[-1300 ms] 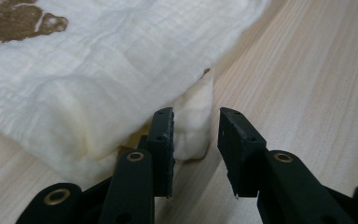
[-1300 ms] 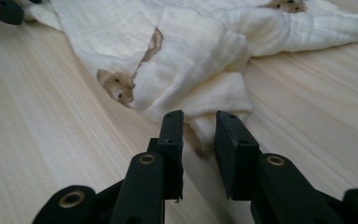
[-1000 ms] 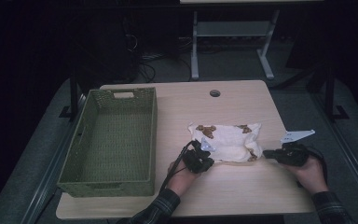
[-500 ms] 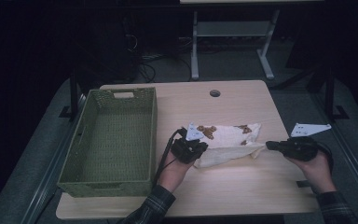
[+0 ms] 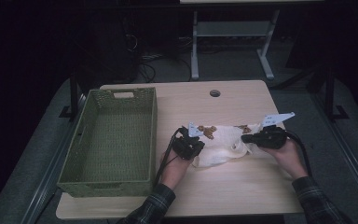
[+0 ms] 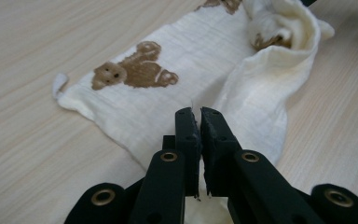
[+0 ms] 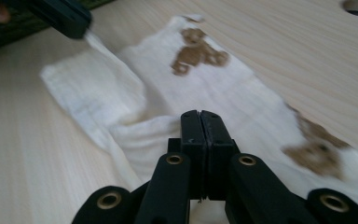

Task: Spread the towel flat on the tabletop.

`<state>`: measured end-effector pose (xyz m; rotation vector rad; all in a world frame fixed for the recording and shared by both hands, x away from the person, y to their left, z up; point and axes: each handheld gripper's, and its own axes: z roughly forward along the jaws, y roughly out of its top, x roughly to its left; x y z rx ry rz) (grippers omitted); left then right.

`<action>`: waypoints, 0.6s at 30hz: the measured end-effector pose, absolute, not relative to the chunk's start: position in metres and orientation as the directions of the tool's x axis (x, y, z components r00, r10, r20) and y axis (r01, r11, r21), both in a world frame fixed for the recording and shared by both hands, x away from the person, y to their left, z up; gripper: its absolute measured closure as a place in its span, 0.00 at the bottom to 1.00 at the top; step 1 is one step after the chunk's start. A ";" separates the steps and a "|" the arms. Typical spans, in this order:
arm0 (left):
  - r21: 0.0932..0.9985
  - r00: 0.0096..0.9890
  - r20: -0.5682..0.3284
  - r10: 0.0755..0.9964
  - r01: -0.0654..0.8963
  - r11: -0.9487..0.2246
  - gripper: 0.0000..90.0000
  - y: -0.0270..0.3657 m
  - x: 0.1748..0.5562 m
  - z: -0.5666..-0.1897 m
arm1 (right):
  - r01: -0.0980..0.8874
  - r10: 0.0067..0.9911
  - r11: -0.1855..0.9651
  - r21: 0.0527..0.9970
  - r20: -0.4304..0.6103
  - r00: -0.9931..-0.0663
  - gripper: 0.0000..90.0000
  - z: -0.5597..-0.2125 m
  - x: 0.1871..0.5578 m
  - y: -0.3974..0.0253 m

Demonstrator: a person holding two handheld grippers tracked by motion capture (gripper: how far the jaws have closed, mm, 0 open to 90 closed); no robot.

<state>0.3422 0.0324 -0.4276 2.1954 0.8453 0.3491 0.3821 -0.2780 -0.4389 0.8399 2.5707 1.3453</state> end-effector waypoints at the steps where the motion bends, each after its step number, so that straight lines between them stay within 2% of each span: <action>1: 0.726 0.747 -0.012 0.665 0.464 -0.508 0.95 0.031 0.342 -0.429 | 0.413 0.513 0.461 0.786 0.144 -0.846 0.99 -0.439 0.382 -0.274; 6: 0.715 0.754 -0.014 0.656 0.466 -0.521 0.95 0.029 0.342 -0.433 | 0.405 0.472 0.522 0.751 0.141 -0.870 0.99 -0.452 0.379 -0.249; 11: 0.709 0.758 -0.019 0.652 0.471 -0.526 0.95 0.028 0.342 -0.436 | 0.427 0.477 0.528 0.734 0.160 -0.865 0.97 -0.460 0.380 -0.244; 13: 0.709 0.757 -0.022 0.653 0.473 -0.523 0.95 0.027 0.342 -0.436 | 0.419 0.481 0.521 0.744 0.150 -0.864 0.88 -0.457 0.378 -0.247; 18: 0.702 0.759 -0.023 0.651 0.476 -0.530 0.95 0.029 0.343 -0.436 | 0.406 0.521 0.479 0.778 0.120 -0.845 0.82 -0.441 0.369 -0.266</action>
